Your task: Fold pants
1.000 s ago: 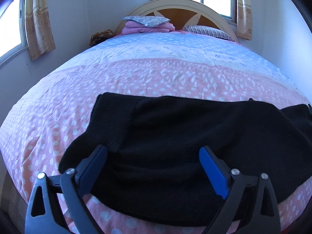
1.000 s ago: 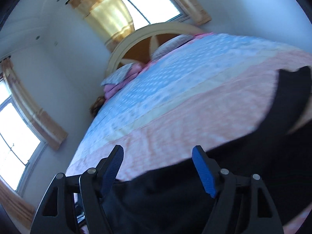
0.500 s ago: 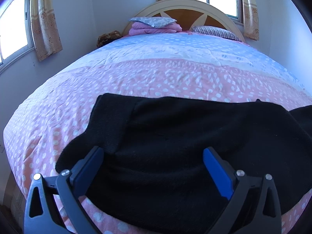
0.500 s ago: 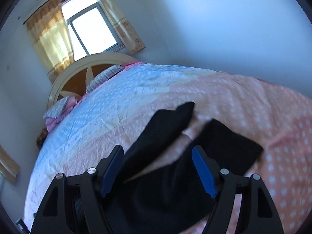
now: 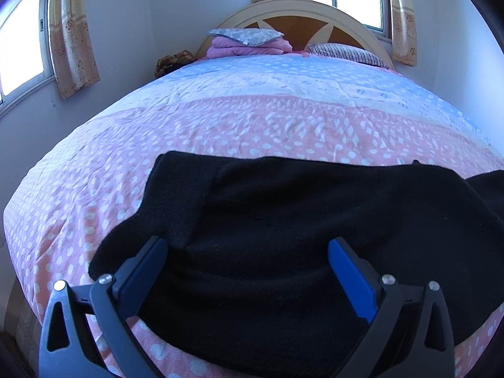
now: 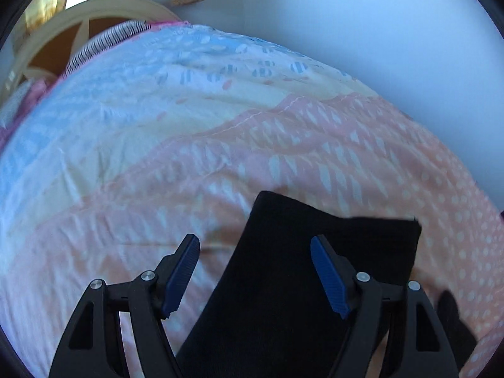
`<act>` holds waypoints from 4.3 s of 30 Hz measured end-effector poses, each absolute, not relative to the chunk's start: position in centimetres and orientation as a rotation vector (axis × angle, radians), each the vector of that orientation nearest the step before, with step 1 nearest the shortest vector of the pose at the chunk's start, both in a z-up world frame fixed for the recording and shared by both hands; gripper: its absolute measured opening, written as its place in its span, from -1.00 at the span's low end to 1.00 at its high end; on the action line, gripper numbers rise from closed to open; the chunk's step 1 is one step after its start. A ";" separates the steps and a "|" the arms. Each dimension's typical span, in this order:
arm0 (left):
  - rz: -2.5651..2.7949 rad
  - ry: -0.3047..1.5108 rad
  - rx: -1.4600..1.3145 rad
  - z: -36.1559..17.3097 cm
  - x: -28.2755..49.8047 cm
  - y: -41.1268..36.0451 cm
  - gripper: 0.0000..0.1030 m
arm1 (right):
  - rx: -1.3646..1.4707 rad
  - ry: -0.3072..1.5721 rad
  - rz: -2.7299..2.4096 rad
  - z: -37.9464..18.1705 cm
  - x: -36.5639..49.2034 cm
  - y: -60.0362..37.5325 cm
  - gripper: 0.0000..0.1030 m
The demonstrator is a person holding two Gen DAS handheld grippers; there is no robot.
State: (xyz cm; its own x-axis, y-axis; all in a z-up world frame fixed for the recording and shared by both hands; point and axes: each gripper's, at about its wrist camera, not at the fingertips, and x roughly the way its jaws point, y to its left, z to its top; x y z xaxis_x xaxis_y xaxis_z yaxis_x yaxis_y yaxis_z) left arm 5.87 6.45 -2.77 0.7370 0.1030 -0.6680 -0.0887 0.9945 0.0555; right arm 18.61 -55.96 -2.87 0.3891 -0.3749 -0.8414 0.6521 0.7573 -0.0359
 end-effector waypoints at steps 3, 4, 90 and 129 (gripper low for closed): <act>0.109 0.732 0.022 -2.8 5.8 6.4 1.00 | 0.222 1.002 -0.682 -2.4 18.7 -54.8 -0.42; 0.108 0.732 0.023 -2.8 5.8 6.4 1.00 | 0.197 1.000 -0.666 -2.0 18.3 -54.5 -0.65; -0.009 0.758 -0.320 -1.9 5.9 15.1 1.00 | 1.024 0.324 -0.049 -0.5 -13.7 -47.0 0.98; 0.158 0.784 -0.125 -3.0 7.3 12.1 1.00 | -0.146 0.760 -0.449 2.5 -2.7 -57.4 -0.67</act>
